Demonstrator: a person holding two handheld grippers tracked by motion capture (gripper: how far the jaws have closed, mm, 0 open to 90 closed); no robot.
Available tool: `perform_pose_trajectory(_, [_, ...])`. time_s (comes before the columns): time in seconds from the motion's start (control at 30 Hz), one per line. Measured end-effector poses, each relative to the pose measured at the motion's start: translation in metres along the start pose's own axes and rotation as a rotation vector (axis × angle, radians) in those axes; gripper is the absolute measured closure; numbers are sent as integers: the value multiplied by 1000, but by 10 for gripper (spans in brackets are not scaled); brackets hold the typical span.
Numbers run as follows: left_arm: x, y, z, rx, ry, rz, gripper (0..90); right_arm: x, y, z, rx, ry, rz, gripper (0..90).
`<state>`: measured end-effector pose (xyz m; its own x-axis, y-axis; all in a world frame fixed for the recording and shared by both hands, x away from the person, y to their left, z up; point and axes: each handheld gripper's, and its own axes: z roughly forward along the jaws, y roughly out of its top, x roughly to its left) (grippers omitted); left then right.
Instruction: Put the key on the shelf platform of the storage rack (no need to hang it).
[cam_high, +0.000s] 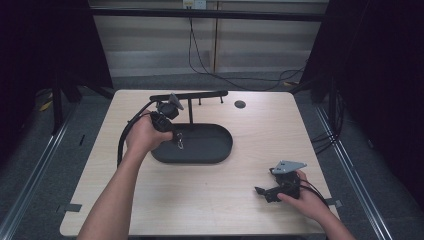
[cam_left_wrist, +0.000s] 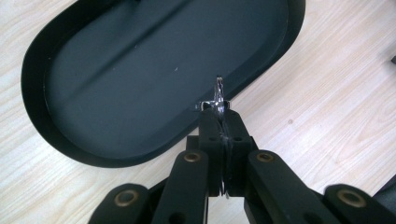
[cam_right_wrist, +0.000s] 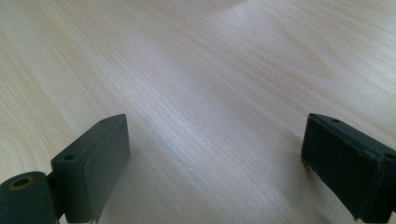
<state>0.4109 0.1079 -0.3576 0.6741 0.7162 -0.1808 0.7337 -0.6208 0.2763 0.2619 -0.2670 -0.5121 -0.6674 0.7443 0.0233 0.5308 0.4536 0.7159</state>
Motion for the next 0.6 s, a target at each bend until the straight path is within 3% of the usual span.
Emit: perform_pose_trajectory(0.6, [-1, 11, 11, -5, 10, -16, 888, 0, 0, 0, 0, 0, 0, 73])
